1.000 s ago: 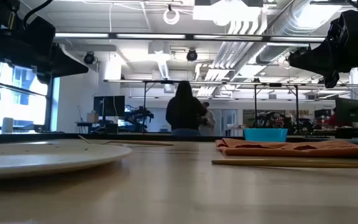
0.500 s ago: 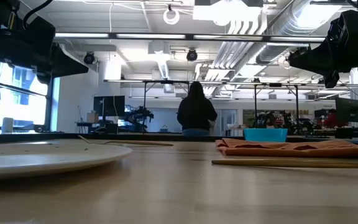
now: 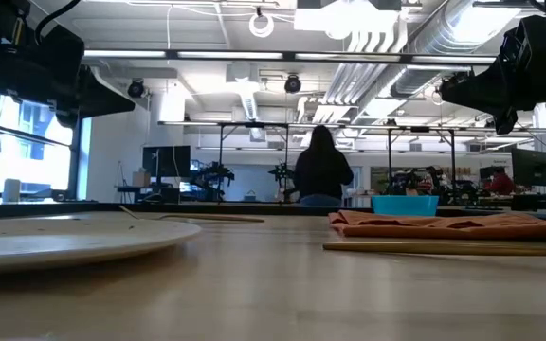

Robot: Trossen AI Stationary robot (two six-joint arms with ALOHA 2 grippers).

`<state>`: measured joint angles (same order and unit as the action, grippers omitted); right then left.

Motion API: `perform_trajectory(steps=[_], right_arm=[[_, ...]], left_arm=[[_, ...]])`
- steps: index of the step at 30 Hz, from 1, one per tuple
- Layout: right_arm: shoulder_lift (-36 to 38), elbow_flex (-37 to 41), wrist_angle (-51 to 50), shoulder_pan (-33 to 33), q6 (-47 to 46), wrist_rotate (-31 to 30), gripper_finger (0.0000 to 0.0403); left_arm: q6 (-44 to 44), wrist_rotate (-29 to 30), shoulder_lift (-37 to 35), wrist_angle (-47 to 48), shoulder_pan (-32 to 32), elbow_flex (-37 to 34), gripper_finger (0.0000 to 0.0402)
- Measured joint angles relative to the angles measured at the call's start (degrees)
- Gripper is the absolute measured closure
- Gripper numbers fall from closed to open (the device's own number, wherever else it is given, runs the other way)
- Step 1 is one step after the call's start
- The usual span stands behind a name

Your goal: Set table place

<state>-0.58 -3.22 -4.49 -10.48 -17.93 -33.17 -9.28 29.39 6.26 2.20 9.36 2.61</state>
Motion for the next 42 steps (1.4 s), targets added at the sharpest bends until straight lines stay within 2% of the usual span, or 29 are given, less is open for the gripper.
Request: perform_trajectory(steps=[18,21,27,29,33,35,38,42], right_arm=[[0.0,0.0,0.0,0.0,0.0,0.0,0.0402],[0.0,0.0,0.0,0.0,0.0,0.0,0.0402],[0.0,0.0,0.0,0.0,0.0,0.0,0.0402],[0.0,0.0,0.0,0.0,0.0,0.0,0.0402],[0.0,0.0,0.0,0.0,0.0,-0.1,0.0402],[0.0,0.0,0.2,0.0,0.1,-2.0,0.0402],[-0.1,0.1,2.2,0.0,-5.1,-4.6,0.0402],[-0.1,0.1,3.7,0.0,-10.9,-6.3,0.0402]], left_arm=[[-0.9,-0.1,0.0,-0.5,0.0,0.0,0.0401],[-11.2,-3.0,0.0,-0.8,0.0,0.0,0.0401],[-38.2,-3.3,0.0,-3.3,0.0,0.0,0.0401],[-43.4,-3.5,0.0,-3.5,0.0,0.0,0.0401],[-46.6,-3.7,0.0,-3.2,0.0,0.0,0.0401],[-46.7,-3.1,0.0,-3.2,0.0,0.0,0.0401],[-46.2,-2.5,0.0,-2.5,0.0,0.0,0.0401],[-46.3,3.0,0.0,-2.2,0.0,0.0,0.0401]])
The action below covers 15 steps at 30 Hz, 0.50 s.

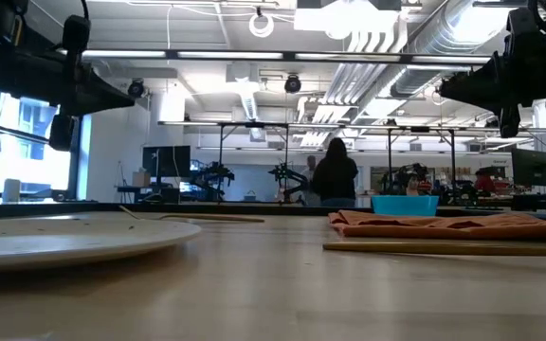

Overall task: Set table place
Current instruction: Move the gold fork to the left of the orange table napkin

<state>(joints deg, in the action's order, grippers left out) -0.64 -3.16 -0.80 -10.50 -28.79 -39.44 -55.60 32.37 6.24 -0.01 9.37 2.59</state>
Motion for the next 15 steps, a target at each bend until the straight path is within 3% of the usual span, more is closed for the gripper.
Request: perform_trajectory(steps=[8,15], right_arm=[[0.0,0.0,2.9,0.0,0.3,-3.6,0.0402],[0.0,0.0,6.9,0.0,0.3,-7.1,0.0402]], left_arm=[[4.4,-2.8,4.4,1.1,0.0,0.1,0.0401],[7.9,-5.7,21.7,2.0,0.0,8.6,0.0401]])
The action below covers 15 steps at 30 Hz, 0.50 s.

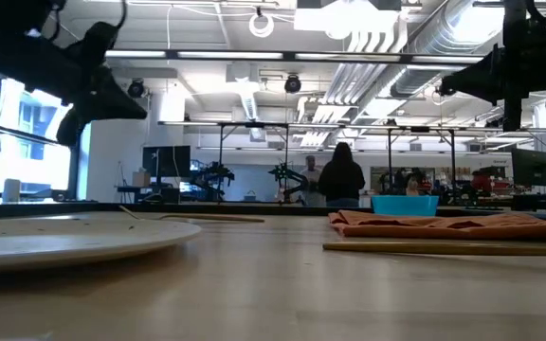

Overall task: Set table place
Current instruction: Move the gold fork to the left of the orange table napkin

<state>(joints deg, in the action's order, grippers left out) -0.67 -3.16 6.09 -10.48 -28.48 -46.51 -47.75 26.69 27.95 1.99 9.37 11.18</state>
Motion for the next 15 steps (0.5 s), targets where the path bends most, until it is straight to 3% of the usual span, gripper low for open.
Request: perform_trajectory(steps=[4,9,15], right_arm=[[0.0,0.0,1.1,0.0,0.0,-0.1,0.0402],[0.0,0.0,2.2,0.0,0.0,0.0,0.0402],[0.0,-0.1,2.2,0.0,-0.4,4.0,0.0402]], left_arm=[[5.7,-3.4,15.0,4.2,0.0,11.1,0.0401],[15.8,-8.6,34.7,18.0,0.0,28.5,0.0397],[28.1,-12.4,53.7,33.8,1.5,47.2,0.0355]])
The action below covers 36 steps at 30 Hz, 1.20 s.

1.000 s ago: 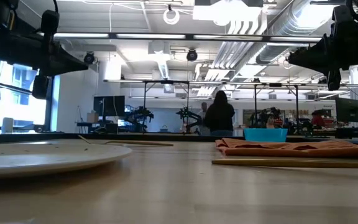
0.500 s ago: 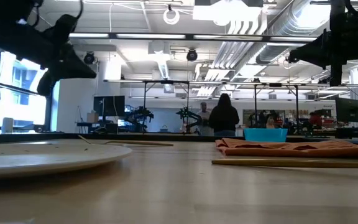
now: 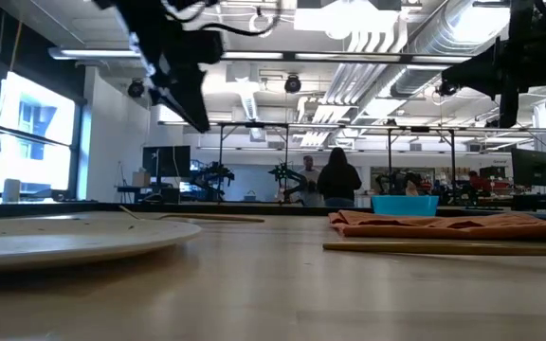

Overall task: Set table place
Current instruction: Move the gold fork to the left of the orange table napkin

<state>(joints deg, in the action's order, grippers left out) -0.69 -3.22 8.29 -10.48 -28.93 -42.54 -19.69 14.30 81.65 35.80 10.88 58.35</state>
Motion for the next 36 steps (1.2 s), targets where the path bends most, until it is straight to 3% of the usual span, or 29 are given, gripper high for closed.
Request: perform_trajectory(steps=[6,12,21,36], right_arm=[[0.0,0.0,0.0,0.0,-0.8,3.1,0.0401],[-0.1,-2.2,-1.7,0.0,-0.4,4.4,0.0384],[-0.1,-7.3,-10.3,0.0,2.0,3.9,0.0376],[-0.1,-7.7,-11.1,0.0,1.9,3.6,0.0377]], left_arm=[[9.3,-6.2,12.8,7.5,5.2,11.0,0.0275],[18.0,-9.6,19.1,8.3,9.6,12.2,0.0227],[20.9,-11.9,23.8,9.6,14.1,11.2,0.0233],[24.2,-13.7,29.9,10.1,14.2,11.5,0.0236]])
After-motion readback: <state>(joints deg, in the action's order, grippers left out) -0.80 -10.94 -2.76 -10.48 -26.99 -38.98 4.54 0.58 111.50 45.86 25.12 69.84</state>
